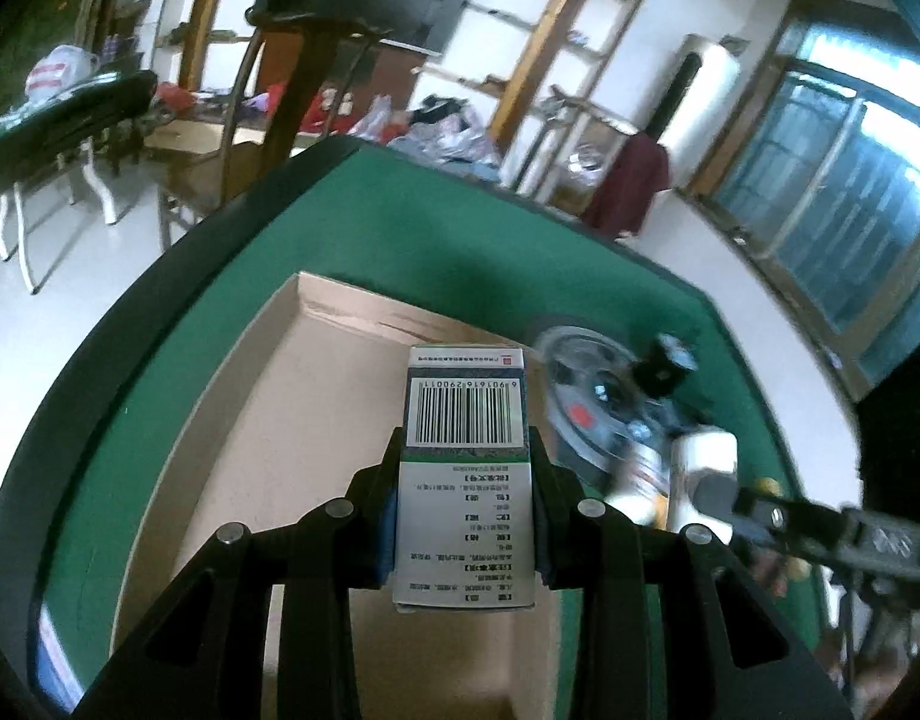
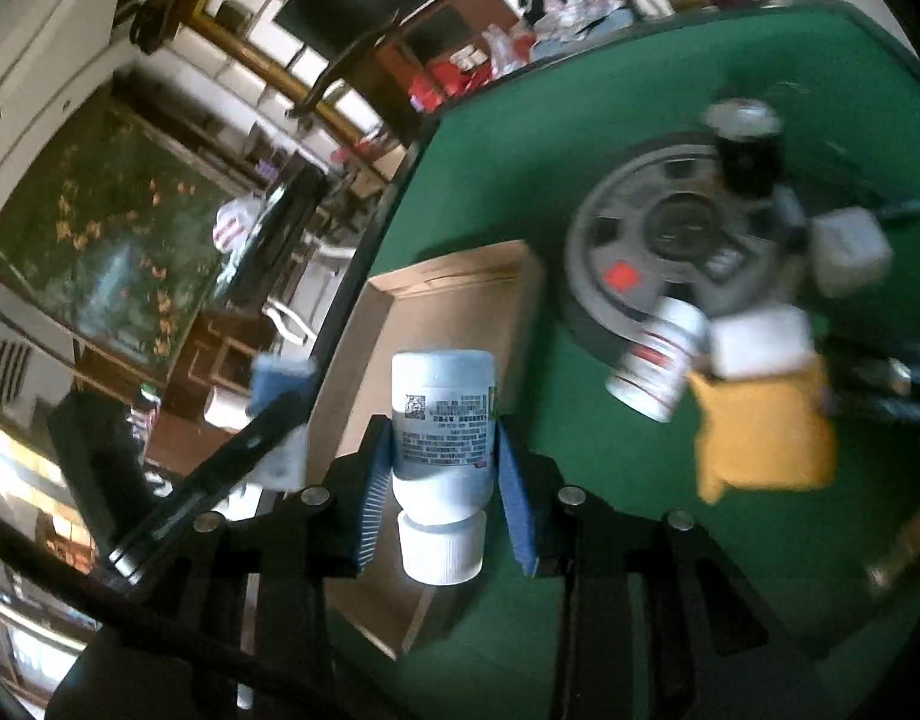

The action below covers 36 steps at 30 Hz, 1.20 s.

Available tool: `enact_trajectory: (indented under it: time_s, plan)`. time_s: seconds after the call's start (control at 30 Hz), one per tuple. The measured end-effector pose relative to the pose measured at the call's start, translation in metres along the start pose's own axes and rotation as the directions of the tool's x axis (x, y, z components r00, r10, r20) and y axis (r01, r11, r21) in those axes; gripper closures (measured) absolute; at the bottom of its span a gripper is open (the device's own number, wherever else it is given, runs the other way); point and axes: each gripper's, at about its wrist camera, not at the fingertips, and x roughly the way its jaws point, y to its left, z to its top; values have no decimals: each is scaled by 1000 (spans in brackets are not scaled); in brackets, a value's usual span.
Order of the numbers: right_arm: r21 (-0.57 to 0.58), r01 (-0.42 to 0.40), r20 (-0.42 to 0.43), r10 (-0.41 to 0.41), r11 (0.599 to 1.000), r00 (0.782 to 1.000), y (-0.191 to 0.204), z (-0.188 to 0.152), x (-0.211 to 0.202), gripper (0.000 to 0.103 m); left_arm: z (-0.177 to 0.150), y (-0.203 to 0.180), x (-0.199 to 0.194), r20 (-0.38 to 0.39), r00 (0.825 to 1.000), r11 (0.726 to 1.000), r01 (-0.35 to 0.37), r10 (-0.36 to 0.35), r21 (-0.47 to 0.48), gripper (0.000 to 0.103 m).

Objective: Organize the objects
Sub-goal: 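Carry the medicine box into the cardboard box and release it, then grasp the white pill bottle with red label using the left gripper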

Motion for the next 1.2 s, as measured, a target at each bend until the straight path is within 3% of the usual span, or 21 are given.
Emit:
enact_trajectory:
  time_s: [0.27, 0.47, 0.57, 0.63, 0.8, 0.9, 1.2]
  plan:
    - [-4, 121, -68, -122, 993, 990, 1, 33, 79, 71, 11, 8, 73, -87, 996, 1000, -2, 0, -19, 74]
    - [-4, 183, -82, -182, 983, 980, -6, 42, 96, 71, 7, 22, 97, -114, 992, 995, 42, -52, -91, 74]
    - [-11, 182, -75, -182, 983, 980, -7, 43, 95, 70, 4, 29, 102, -97, 992, 990, 64, -76, -123, 70]
    - [10, 177, -62, -177, 984, 982, -10, 43, 91, 70, 2, 34, 107, -113, 988, 983, 85, -103, -161, 59]
    - [5, 172, 6, -172, 985, 985, -8, 48, 75, 63, 0, 38, 101, -92, 991, 982, 77, -94, -174, 58]
    - [-12, 194, 50, -193, 981, 980, -5, 46, 58, 62, -7, 44, 95, -94, 993, 979, 49, -69, -200, 51]
    - [-27, 172, 74, -170, 985, 983, -20, 9, 6, 61, -33, 53, 63, -95, 993, 972, 47, -71, -232, 51]
